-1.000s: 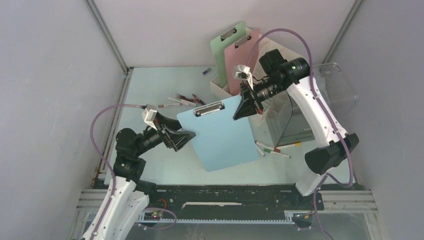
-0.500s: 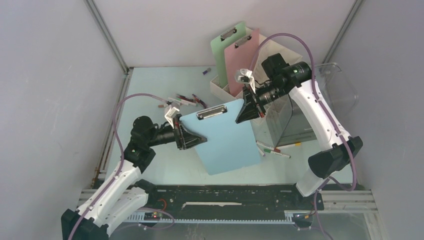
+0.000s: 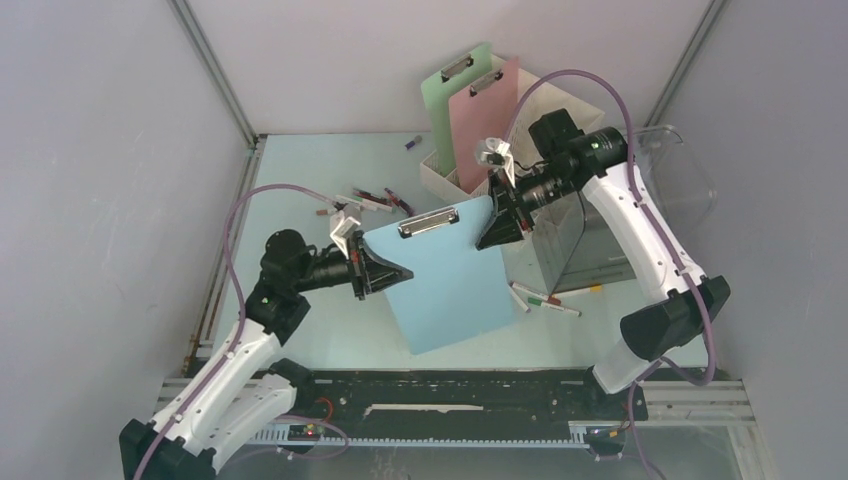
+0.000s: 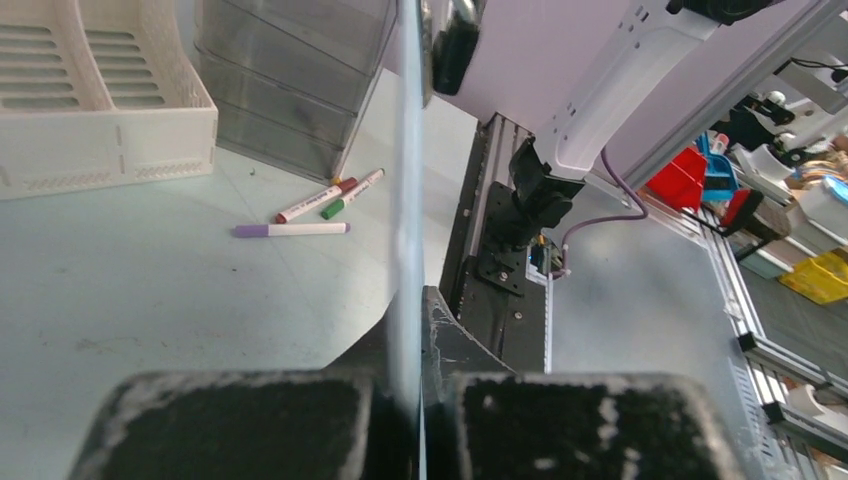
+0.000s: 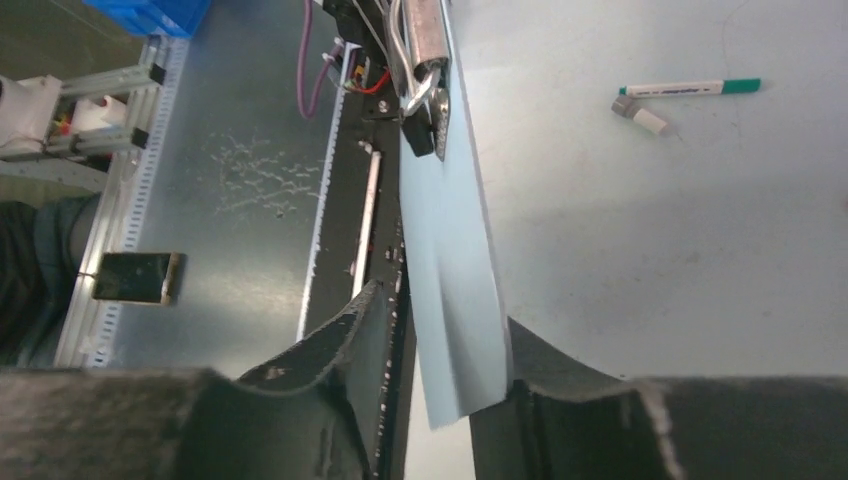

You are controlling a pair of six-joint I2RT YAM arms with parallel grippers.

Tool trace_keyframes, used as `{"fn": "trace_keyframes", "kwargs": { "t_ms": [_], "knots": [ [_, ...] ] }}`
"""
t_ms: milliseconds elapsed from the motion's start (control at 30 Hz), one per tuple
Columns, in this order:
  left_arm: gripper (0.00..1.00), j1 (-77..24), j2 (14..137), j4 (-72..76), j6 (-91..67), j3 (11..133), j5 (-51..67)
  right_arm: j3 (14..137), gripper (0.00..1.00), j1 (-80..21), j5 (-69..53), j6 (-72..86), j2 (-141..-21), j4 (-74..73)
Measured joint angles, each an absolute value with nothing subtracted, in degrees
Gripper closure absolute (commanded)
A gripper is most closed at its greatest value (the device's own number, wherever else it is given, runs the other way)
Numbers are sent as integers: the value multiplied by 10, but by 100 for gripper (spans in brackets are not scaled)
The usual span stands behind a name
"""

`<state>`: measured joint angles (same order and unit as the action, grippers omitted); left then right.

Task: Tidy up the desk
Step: Place the folder in the storage box.

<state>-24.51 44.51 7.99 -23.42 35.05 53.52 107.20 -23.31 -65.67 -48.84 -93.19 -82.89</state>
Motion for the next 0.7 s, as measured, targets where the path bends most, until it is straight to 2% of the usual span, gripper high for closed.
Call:
{"fn": "trace_keyframes", "kwargs": {
  "t_ms": [67, 167, 333, 533, 700],
  "knots": [
    [100, -245, 434, 81, -235, 350, 526, 1069, 36, -233, -656, -484, -928, -823],
    [100, -245, 417, 83, -235, 350, 510, 1066, 25, -232, -653, -476, -920, -812],
    [100, -244, 402, 77, -233, 351, 475, 1065, 16, -214, -630, -455, -893, -793],
    [100, -233, 408, 60, -229, 374, 434, 1046, 8, -136, -623, -434, -827, -765],
    [100, -230, 442, 73, -224, 427, 387, 984, 5, -103, -628, -413, -745, -721]
  ]
}}
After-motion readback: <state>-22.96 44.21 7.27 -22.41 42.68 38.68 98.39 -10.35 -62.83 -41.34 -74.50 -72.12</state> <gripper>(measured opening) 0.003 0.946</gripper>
